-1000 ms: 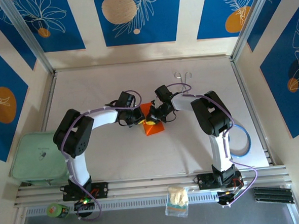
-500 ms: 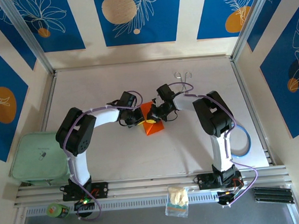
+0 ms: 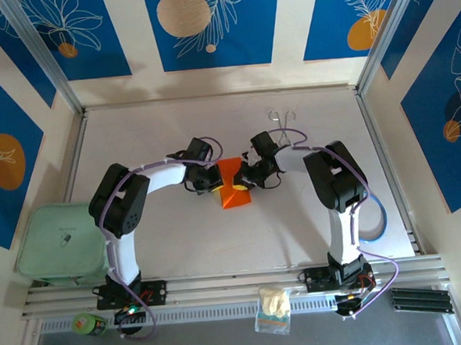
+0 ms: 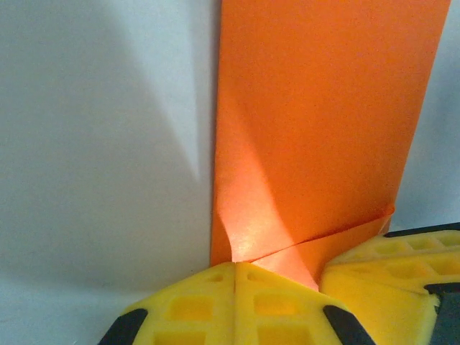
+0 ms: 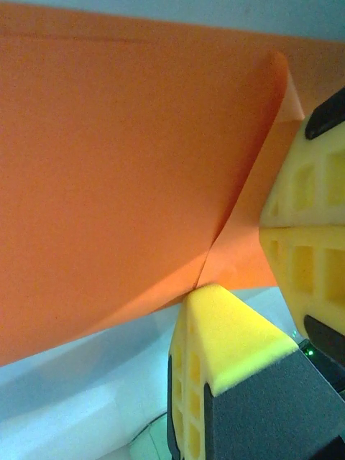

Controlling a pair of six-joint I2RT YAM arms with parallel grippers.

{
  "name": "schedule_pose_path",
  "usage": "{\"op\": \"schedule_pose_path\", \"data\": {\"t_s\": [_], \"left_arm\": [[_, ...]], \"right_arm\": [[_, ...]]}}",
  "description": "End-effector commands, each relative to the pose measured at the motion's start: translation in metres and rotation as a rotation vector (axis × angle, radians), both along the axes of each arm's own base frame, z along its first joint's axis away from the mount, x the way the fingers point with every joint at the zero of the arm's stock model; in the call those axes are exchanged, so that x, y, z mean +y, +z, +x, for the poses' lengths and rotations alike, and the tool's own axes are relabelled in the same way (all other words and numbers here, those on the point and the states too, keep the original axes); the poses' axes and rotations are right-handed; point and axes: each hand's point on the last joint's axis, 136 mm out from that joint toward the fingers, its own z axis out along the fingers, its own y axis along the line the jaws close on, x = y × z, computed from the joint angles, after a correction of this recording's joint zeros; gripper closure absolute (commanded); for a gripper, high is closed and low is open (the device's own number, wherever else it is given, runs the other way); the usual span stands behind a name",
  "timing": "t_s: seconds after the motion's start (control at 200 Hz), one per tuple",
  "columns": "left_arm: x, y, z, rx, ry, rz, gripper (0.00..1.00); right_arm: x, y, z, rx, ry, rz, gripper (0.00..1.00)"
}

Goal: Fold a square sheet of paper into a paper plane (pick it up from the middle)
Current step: Fold the triangle a second time at the center of the table.

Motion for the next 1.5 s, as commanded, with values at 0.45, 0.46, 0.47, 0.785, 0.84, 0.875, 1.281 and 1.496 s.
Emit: {"op": "schedule_pose_path", "data": {"t_s": [0.45, 0.46, 0.47, 0.785, 0.84, 0.875, 1.281, 1.496], "left_arm": [[-0.021, 0.039, 0.013, -0.096, 0.004, -0.054, 1.0], [-0.021, 0.039, 0.011, -0.094, 0.006, -0.056, 1.0], [-0.021, 0.04, 0.009, -0.094, 0.008, -0.059, 1.0], [-0.037, 0.026, -0.042, 0.022, -0.006, -0.177, 0.98], [-0.039, 0.022, -0.046, 0.036, -0.017, -0.175, 0.98], [-0.039, 0.02, -0.047, 0.044, -0.021, -0.172, 0.98], [-0.038, 0.005, -0.048, 0.065, -0.04, -0.132, 0.92], [-0.033, -0.006, -0.053, 0.08, -0.04, -0.103, 0.92]], "right_arm": [[-0.03, -0.05, -0.014, 0.101, -0.059, -0.206, 0.95], [-0.031, -0.051, -0.014, 0.102, -0.06, -0.208, 0.95], [-0.031, -0.051, -0.013, 0.102, -0.06, -0.209, 0.95], [-0.032, -0.054, -0.014, 0.124, -0.063, -0.218, 0.96], [-0.032, -0.054, -0.014, 0.127, -0.062, -0.218, 0.96], [-0.032, -0.055, -0.015, 0.13, -0.062, -0.218, 0.96], [-0.032, -0.055, -0.015, 0.139, -0.057, -0.223, 0.96], [-0.033, -0.056, -0.016, 0.145, -0.056, -0.23, 0.96]]}}
